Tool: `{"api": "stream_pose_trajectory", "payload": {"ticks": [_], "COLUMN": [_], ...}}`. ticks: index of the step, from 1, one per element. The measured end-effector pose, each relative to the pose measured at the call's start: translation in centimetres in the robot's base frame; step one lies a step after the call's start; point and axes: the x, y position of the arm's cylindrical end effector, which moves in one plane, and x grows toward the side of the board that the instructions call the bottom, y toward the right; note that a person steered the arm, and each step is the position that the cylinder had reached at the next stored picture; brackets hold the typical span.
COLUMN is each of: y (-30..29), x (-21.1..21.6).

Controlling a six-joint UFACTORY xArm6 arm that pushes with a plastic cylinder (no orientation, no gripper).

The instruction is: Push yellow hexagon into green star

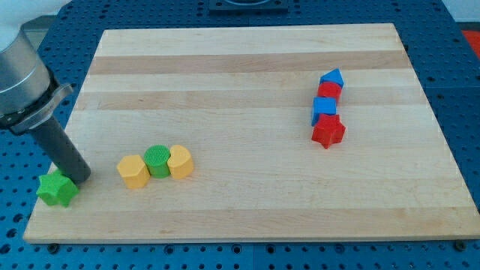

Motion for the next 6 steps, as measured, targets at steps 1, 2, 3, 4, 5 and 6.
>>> {"api": "stream_pose_trajectory", "payload": {"ticks": [1,2,3,4,5,6], "y": [1.6,5.0,9.3,11.0,9.8,7.7], "x": [-1.4,-4.6,-4.8,-3.5,-1.3,-0.7]}}
